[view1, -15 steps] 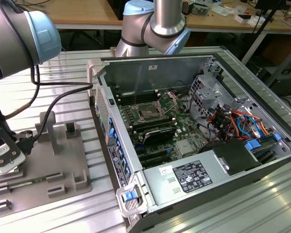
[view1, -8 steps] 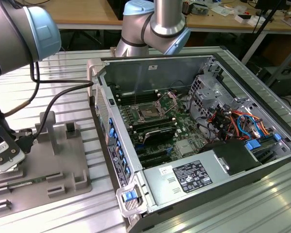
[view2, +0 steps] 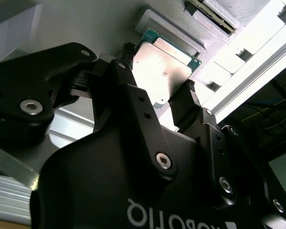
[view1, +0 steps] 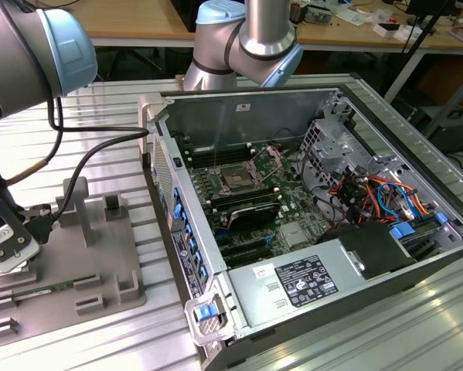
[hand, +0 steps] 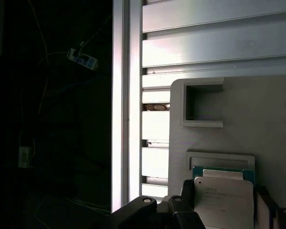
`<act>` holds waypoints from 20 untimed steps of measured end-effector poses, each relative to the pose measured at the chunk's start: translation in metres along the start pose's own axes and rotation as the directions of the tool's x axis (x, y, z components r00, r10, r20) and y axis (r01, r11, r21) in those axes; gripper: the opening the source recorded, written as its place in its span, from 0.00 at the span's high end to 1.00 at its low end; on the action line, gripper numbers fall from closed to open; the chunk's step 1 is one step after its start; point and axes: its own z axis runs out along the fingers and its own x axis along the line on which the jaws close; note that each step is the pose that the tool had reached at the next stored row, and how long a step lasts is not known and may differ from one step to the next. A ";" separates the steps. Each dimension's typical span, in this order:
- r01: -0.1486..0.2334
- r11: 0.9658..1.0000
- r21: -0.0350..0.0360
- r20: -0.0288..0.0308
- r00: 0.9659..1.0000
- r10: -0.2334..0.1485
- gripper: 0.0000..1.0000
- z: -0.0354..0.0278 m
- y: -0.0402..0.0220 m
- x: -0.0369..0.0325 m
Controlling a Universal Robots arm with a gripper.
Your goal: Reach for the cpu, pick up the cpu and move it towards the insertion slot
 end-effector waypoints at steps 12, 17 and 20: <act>0.000 1.000 0.000 0.000 1.000 0.000 0.45 -0.0097 0.0003 0.0002; 0.000 1.000 0.000 0.000 1.000 0.000 0.45 -0.0129 0.0004 0.0002; 0.000 1.000 0.000 0.000 1.000 0.000 0.45 -0.0131 0.0004 0.0002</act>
